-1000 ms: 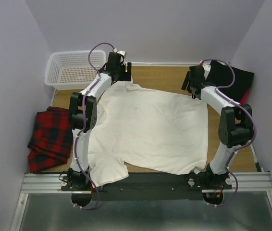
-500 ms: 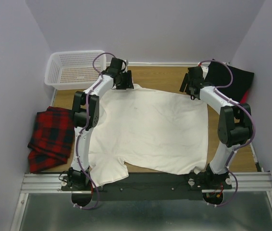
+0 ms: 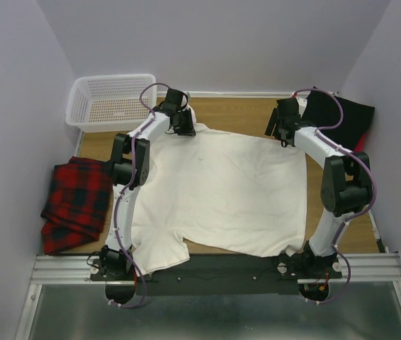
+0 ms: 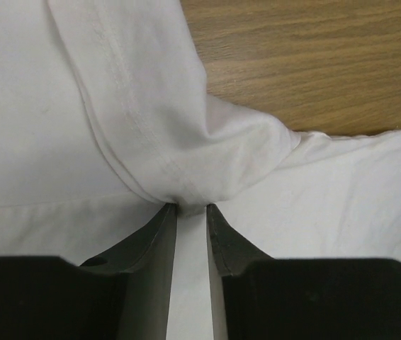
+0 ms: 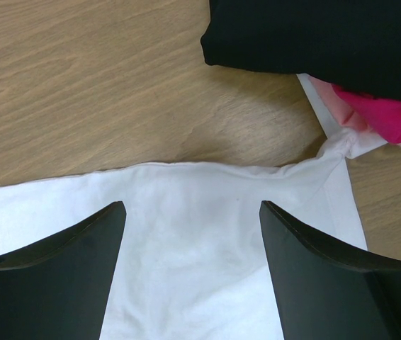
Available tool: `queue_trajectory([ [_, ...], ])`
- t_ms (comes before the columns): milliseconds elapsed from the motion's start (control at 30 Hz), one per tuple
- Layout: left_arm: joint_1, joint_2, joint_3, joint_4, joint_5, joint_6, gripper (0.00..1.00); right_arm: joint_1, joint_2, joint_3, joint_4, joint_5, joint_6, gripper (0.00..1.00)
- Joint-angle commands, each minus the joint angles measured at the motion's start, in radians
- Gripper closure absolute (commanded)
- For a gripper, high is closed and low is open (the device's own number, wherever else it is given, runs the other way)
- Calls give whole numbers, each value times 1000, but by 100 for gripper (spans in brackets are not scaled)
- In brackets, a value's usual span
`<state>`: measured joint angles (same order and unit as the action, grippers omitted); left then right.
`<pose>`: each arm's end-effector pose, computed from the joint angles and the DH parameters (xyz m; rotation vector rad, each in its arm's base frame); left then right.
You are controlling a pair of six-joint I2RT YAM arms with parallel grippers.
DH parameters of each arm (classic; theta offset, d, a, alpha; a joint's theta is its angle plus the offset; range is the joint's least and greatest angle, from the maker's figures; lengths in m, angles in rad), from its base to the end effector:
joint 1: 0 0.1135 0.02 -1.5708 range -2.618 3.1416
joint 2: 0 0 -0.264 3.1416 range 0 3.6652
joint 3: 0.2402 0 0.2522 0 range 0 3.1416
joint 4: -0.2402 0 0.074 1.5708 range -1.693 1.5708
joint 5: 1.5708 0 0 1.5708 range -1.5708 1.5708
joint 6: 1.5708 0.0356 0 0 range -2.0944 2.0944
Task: Fold and stack the t-shirts
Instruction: Flatten out the tshirt
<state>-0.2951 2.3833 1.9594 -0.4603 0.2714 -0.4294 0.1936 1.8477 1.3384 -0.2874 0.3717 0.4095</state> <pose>0.5027 -0.1628 0.1652 -0.0463 2.5211 -0.6406 0.4050 0.0662 0.2238 0.4225 2.2646 -0.1343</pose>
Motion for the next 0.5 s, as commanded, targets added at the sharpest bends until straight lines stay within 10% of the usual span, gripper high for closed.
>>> queue_trajectory([
  [0, -6, 20, 56, 14, 25, -8, 80, 1, 10, 12, -22, 24, -15, 16],
  [100, -9, 31, 85, 20, 23, -3, 100, 1, 7, 7, -24, 24, -15, 16],
  [467, -62, -3, 127, 130, 19, 41, 100, 1, -4, -7, -29, 56, -21, 16],
])
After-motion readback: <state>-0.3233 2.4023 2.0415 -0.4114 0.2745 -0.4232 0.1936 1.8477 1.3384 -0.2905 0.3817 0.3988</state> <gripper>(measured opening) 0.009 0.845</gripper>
